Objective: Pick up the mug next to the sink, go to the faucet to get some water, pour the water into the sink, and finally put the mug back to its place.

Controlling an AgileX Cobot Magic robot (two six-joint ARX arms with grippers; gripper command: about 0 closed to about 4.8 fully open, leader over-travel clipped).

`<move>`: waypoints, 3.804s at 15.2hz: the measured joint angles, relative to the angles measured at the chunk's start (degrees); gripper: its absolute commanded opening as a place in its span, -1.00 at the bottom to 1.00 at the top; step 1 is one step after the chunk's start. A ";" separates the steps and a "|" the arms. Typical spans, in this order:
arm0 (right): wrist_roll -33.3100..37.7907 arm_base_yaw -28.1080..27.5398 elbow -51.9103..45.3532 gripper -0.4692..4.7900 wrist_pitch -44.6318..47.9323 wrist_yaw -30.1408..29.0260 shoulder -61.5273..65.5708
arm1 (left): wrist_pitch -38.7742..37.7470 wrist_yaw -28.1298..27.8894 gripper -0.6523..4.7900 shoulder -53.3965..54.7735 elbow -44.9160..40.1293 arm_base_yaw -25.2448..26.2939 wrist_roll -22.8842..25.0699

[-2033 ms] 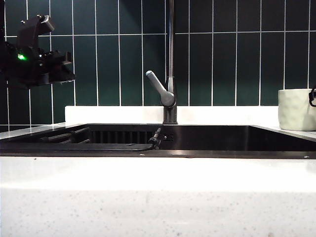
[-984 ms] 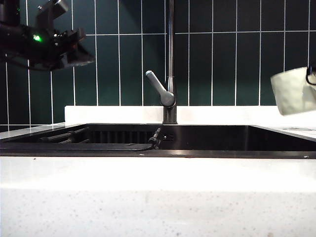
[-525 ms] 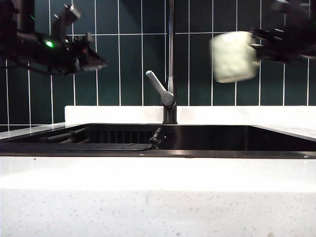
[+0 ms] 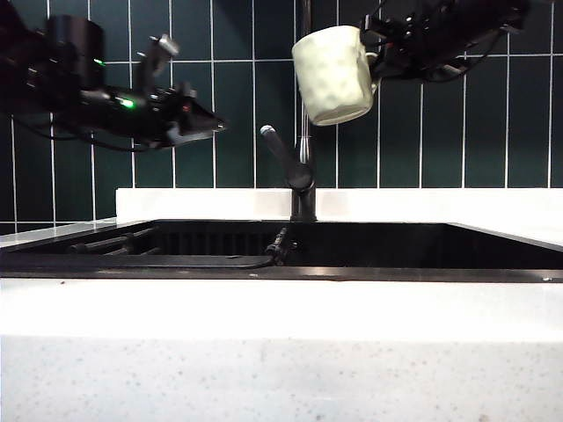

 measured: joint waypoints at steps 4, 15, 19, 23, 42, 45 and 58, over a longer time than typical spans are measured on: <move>-0.09 1.84 0.07 -0.83 -1.40 0.26 0.33 | -0.35 0.57 -0.06 5.60 8.33 -1.88 1.31; 1.38 1.86 4.76 -0.83 -4.44 -0.33 0.33 | -4.11 7.78 0.16 15.06 23.41 -3.10 1.53; 1.22 1.88 4.79 -0.83 -4.87 -0.33 0.33 | -4.74 13.25 0.15 15.06 23.41 -3.26 1.51; 1.16 1.88 4.76 -0.83 -6.01 -0.35 0.33 | -11.63 18.43 0.14 15.06 23.43 -3.69 1.49; 0.79 1.84 4.72 -0.82 -6.29 -2.40 0.70 | -12.07 9.22 0.12 15.06 23.47 -4.09 5.35; 0.74 1.77 4.72 -0.82 -6.29 -2.40 0.70 | -10.08 -3.54 -0.32 14.99 23.63 -5.31 5.31; -42.69 0.22 4.72 -0.82 -19.74 6.08 -1.42 | -30.42 -13.77 -0.78 -15.10 9.16 -4.39 6.75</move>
